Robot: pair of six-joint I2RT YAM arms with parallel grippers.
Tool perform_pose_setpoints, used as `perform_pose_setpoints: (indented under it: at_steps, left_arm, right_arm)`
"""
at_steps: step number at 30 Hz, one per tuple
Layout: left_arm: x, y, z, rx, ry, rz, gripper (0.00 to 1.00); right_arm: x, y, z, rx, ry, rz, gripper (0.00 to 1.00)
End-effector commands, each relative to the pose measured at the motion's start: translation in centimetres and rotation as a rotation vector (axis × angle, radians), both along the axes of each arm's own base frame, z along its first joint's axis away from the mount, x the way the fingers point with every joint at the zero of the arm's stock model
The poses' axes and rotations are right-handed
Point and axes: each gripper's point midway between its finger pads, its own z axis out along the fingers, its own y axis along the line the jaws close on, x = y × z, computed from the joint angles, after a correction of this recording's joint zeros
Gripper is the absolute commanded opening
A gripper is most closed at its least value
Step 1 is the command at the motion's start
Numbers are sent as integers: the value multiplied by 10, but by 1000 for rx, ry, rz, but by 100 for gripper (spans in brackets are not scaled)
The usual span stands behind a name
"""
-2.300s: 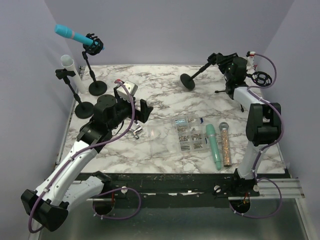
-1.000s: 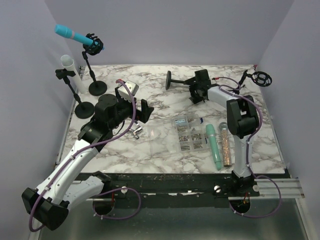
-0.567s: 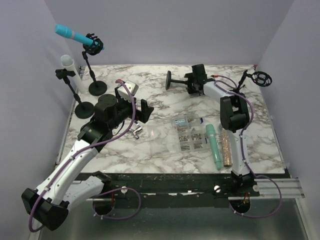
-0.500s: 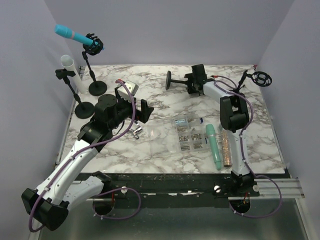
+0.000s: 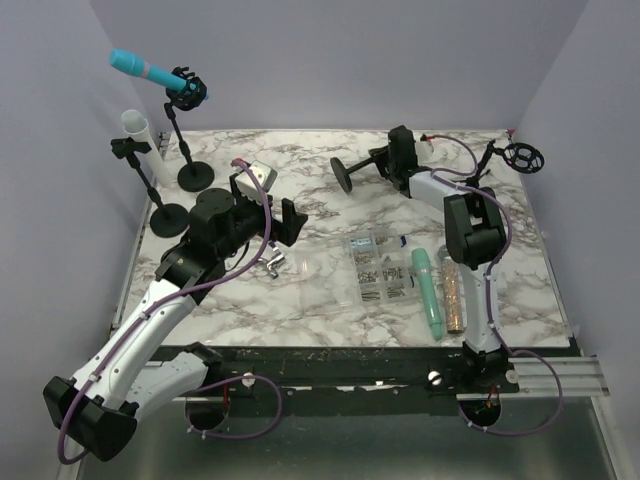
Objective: Remove the microphone from the stand
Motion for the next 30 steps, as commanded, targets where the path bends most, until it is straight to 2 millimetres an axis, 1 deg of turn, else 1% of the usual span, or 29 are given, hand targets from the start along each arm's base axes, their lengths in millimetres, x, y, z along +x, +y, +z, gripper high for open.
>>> perform_pose_setpoints:
  at_steps: [1, 4, 5, 8, 9, 11, 14, 18, 20, 22, 23, 24, 26, 28, 29, 30]
  left_arm:
    - [-3, -5, 7, -20, -12, -26, 99]
    - [-4, -5, 7, -22, -11, -29, 98]
    - [-4, -5, 8, -24, -13, -29, 99]
    - [-3, -6, 7, -24, -9, -31, 98]
    - [-3, -6, 6, -24, -5, -30, 99]
    - [-2, -7, 4, -21, -1, -30, 98]
    - [-1, -6, 3, -17, 2, -26, 98]
    - [1, -6, 0, -7, 6, -21, 99]
    - [3, -6, -2, -2, 10, -16, 99]
    - [4, -6, -4, 3, 14, -15, 98]
    - [4, -7, -4, 3, 17, -17, 98]
    - [4, -7, -5, 2, 19, -19, 99]
    - [4, -9, -5, -4, 23, -28, 98]
    - [4, -11, -8, -2, 33, -31, 98]
    - [4, -11, -8, -2, 35, -33, 98]
    - [5, -11, -10, 0, 38, -33, 99]
  right_arm:
    - [4, -18, 78, -355, -309, 125, 1]
    - [-9, -29, 103, -529, -445, 160, 1]
    - [-13, -35, 109, -585, -476, 149, 1]
    - [-19, -54, 123, -759, -534, 107, 1]
    - [-21, -59, 124, -818, -551, 101, 1]
    - [-24, -70, 132, -919, -594, 59, 1]
    - [-20, -85, 138, -1055, -608, -12, 1]
    - [-12, -99, 147, -1218, -599, -77, 1]
    - [-13, -109, 147, -1292, -566, -119, 1]
    - [-18, -117, 141, -1319, -543, -149, 1]
    - [-19, -116, 133, -1331, -536, -124, 1]
    - [-19, -110, 127, -1330, -544, -83, 1]
    - [-20, -105, 110, -1313, -526, -23, 7]
    - [-23, -106, 98, -1292, -499, -14, 16]
    - [-26, -107, 94, -1280, -490, -12, 21]
    - [-29, -107, 92, -1264, -490, -7, 29]
